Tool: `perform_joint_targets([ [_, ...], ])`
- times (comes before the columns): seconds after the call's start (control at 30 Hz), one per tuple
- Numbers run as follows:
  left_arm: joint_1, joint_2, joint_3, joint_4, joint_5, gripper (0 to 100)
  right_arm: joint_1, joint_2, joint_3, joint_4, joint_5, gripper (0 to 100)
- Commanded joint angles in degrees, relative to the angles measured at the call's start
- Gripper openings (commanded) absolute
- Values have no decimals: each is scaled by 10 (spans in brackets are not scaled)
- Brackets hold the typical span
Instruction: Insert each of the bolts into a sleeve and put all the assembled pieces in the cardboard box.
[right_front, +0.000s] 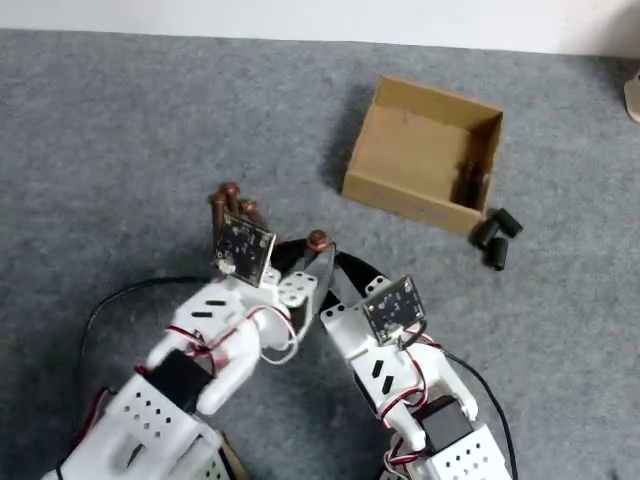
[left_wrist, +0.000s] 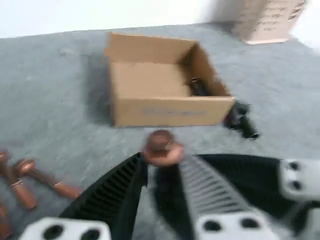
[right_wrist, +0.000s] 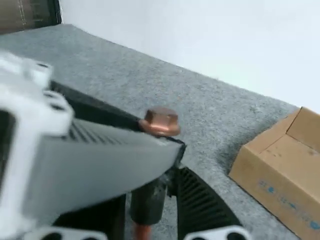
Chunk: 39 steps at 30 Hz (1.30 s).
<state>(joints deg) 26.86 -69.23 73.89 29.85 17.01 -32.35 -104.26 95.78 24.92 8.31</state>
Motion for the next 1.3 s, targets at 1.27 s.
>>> perform_joint_targets([
  [1.27,-297,4,73,229,-11,393,263,-4,2,25,-4,5],
])
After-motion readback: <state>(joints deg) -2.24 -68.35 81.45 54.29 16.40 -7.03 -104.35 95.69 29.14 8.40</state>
